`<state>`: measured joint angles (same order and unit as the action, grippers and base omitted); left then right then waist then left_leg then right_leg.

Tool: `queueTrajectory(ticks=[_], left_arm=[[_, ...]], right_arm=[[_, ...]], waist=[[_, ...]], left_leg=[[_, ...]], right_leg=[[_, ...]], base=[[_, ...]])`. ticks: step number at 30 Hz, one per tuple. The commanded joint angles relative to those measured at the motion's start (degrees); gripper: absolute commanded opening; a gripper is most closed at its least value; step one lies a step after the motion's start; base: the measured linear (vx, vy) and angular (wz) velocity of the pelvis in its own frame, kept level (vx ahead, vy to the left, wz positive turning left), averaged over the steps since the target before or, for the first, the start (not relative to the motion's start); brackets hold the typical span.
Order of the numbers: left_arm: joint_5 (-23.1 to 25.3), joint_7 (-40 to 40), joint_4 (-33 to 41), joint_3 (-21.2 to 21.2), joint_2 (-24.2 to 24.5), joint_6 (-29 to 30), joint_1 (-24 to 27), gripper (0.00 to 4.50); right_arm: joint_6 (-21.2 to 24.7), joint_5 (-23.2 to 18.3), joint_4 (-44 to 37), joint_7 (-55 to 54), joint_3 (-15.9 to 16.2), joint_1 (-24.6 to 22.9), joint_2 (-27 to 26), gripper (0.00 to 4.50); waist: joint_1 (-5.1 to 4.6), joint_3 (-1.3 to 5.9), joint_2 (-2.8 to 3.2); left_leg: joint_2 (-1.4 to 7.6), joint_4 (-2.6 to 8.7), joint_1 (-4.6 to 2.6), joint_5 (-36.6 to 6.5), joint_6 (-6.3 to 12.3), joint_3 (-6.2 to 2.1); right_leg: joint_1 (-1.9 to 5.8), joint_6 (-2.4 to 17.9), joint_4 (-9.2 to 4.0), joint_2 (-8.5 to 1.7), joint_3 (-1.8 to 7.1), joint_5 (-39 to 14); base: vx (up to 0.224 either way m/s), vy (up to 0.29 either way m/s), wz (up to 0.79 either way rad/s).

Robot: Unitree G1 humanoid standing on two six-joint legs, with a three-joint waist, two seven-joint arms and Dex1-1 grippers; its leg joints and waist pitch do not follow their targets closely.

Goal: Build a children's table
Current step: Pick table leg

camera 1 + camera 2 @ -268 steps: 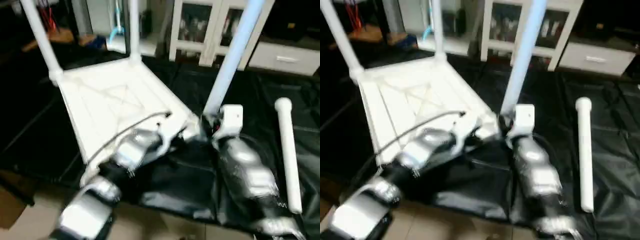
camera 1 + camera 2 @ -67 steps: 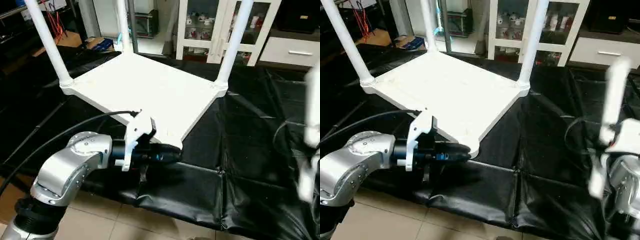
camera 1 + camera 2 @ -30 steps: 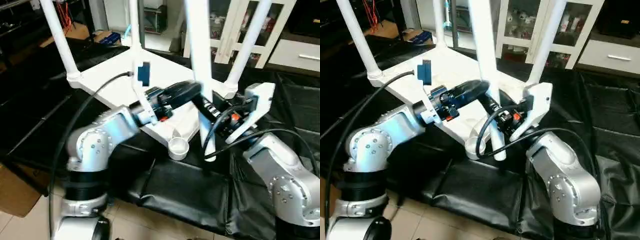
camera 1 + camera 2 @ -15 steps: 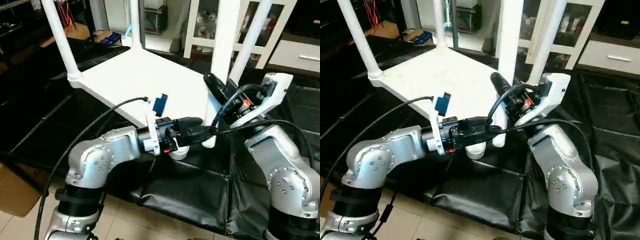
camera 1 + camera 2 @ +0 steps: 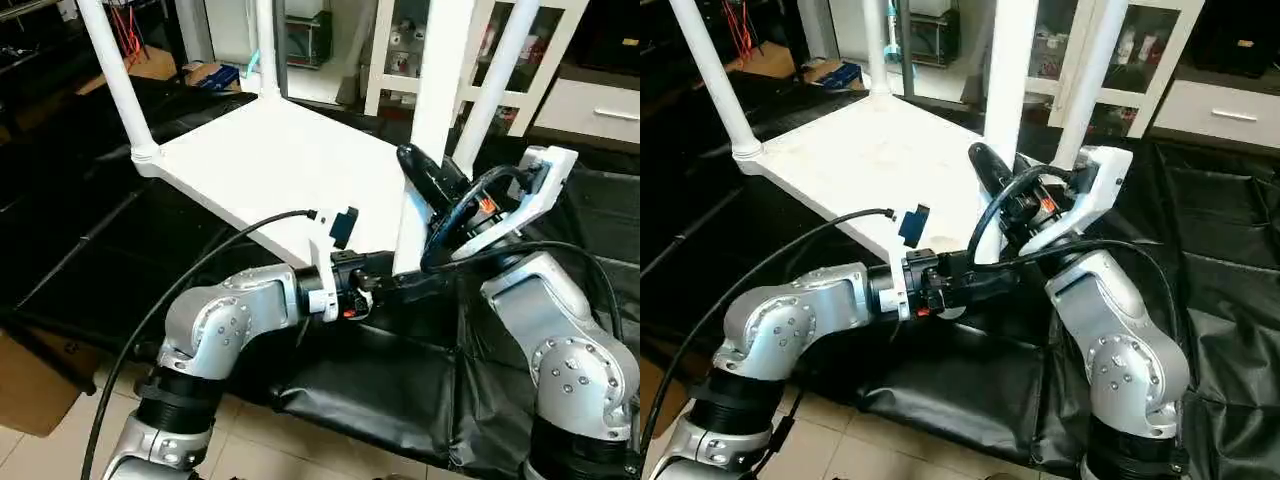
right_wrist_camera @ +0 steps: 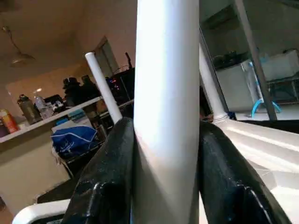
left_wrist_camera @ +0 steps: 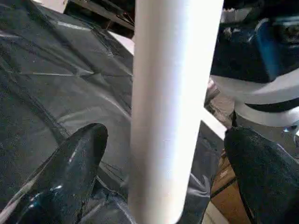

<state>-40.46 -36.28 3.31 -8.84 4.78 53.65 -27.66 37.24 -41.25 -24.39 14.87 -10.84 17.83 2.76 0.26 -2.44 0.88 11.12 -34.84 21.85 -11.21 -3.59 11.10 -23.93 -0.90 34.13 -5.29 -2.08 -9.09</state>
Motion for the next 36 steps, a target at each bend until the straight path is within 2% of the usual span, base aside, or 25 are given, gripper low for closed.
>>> queueTrajectory(ticks=[1, 5, 7, 10, 13, 15, 19, 22, 23, 25, 26, 31, 33, 36], left_arm=[[0.8, 1.2, -1.3, 0.6, -0.3, -0.1, -1.1, 4.21], [1.4, 1.5, -2.5, 1.3, -0.5, -0.6, -1.6, 4.1], [1.3, 1.7, -2.9, 1.6, -0.6, -0.7, -1.7, 3.76], [1.0, 1.4, -2.9, 1.4, -0.7, -0.8, -1.6, 3.65], [0.7, 1.6, -2.8, 1.7, -1.3, -0.9, -1.5, 3.25], [0.8, 1.6, -2.9, 1.7, -1.3, -1.1, -1.5, 3.21], [1.0, 1.7, -3.6, 2.3, -1.7, -1.4, -1.6, 2.75], [0.6, 1.6, -3.6, 2.8, -1.6, -1.0, -1.7, 2.66], [0.5, 1.5, -3.6, 2.9, -1.6, -0.9, -1.7, 2.43], [0.5, 1.7, -3.6, 3.1, -1.6, -0.9, -1.6, 2.32], [0.4, 1.7, -3.6, 3.2, -1.6, -0.8, -1.7, 2.27], [0.3, 1.7, -3.6, 3.7, -1.5, -0.7, -1.6, 1.87], [0.0, 1.4, -3.2, 4.1, -0.9, -0.4, -1.6, 1.65], [-0.6, 1.0, -2.4, 4.5, -0.1, 0.2, -1.6, 1.55]], right_arm=[[0.5, -1.4, -2.0, -0.6, 0.0, -0.2, -0.1, 1.44], [0.5, -1.7, -2.2, -0.9, 0.2, -0.3, 0.0, 1.44], [0.4, -1.5, -2.1, -0.9, 0.5, -0.4, 0.1, 1.44], [0.3, -1.3, -1.9, -1.0, 0.8, -0.5, 0.2, 1.44], [0.2, -1.5, -1.9, -1.2, 1.0, -0.6, 0.3, 1.44], [0.2, -1.6, -1.9, -1.3, 1.0, -0.7, 0.4, 1.44], [0.1, -1.7, -1.8, -1.5, 1.2, -0.7, 0.6, 1.44], [0.1, -1.6, -1.8, -1.6, 1.3, -0.7, 0.7, 1.44], [0.1, -1.5, -1.8, -1.6, 1.3, -0.7, 0.7, 1.44], [0.1, -1.5, -1.8, -1.7, 1.3, -0.7, 0.8, 1.44], [0.1, -1.5, -1.8, -1.7, 1.4, -0.7, 0.9, 1.44], [0.3, -1.3, -1.5, -2.5, 1.4, -0.4, 1.2, 1.44], [0.3, -1.9, -0.7, -3.2, 0.7, 0.1, 0.8, 2.0], [0.4, -1.0, -0.6, -2.6, 1.0, 0.3, 1.9, 2.15]], waist=[[0.04, 3.96, -0.39], [0.12, 3.97, -0.38], [0.14, 3.96, -0.36], [0.15, 3.99, -0.36], [0.16, 3.97, -0.45], [0.18, 3.97, -0.4], [0.18, 4.0, -0.38], [0.17, 3.98, -0.38], [0.15, 4.01, -0.38], [0.18, 4.01, -0.43], [0.12, 4.0, -0.69], [0.16, 3.99, -0.56], [0.15, 3.99, -0.53], [0.13, 3.98, -0.5]], left_leg=[[0.67, 3.82, -0.77, -5.3, 0.72, -0.33], [0.66, 3.8, -0.79, -5.4, 0.91, -0.32], [0.68, 3.82, -0.8, -5.4, 0.86, -0.34], [0.7, 3.79, -0.78, -5.2, 0.94, -0.35], [0.69, 3.77, -0.75, -5.1, 1.09, -0.32], [0.71, 3.77, -0.76, -5.1, 1.09, -0.34], [0.68, 3.74, -0.76, -5.2, 1.05, -0.34], [0.71, 3.78, -0.76, -5.2, 1.06, -0.36], [0.7, 3.75, -0.76, -5.1, 1.06, -0.36], [0.68, 3.71, -0.76, -5.0, 1.17, -0.33], [0.69, 3.71, -0.73, -5.1, 1.24, -0.28], [0.67, 3.69, -0.71, -4.8, 1.36, -0.31], [0.65, 3.69, -0.73, -4.8, 1.35, -0.29], [0.68, 3.73, -0.8, -5.4, 0.92, -0.32]], right_leg=[[3.11, 8.3, -3.24, -0.83, 1.31, -8.7], [3.11, 8.5, -3.31, -0.88, 1.32, -8.9], [3.13, 8.6, -3.28, -0.9, 1.32, -8.9], [3.15, 8.8, -3.2, -0.93, 1.31, -8.6], [3.17, 8.8, -3.22, -0.94, 1.31, -8.6], [3.17, 8.9, -3.23, -0.96, 1.31, -8.7], [3.18, 8.7, -3.25, -0.95, 1.33, -8.9], [3.17, 8.8, -3.19, -0.93, 1.29, -8.7], [3.19, 8.8, -3.18, -0.93, 1.3, -8.6], [3.2, 8.8, -3.18, -0.95, 1.32, -8.4], [3.2, 8.8, -3.23, -0.92, 1.33, -8.6], [3.2, 8.7, -3.17, -0.92, 1.31, -8.7], [3.14, 8.6, -3.19, -0.91, 1.32, -8.8], [3.15, 8.4, -3.19, -0.89, 1.28, -9.5]], base=[[0.0, 0.0, 0.0], [0.0, 0.0, 0.0], [0.0, 0.0, 0.0], [0.0, 0.0, 0.0], [0.0, 0.0, 0.0], [0.0, 0.0, 0.0], [0.0, 0.0, 0.0], [0.0, 0.0, 0.0], [0.0, 0.0, 0.0], [0.0, 0.0, 0.0], [0.0, 0.0, 0.0], [0.0, 0.0, 0.0], [0.0, 0.0, 0.0], [0.0, 0.0, 0.0]])
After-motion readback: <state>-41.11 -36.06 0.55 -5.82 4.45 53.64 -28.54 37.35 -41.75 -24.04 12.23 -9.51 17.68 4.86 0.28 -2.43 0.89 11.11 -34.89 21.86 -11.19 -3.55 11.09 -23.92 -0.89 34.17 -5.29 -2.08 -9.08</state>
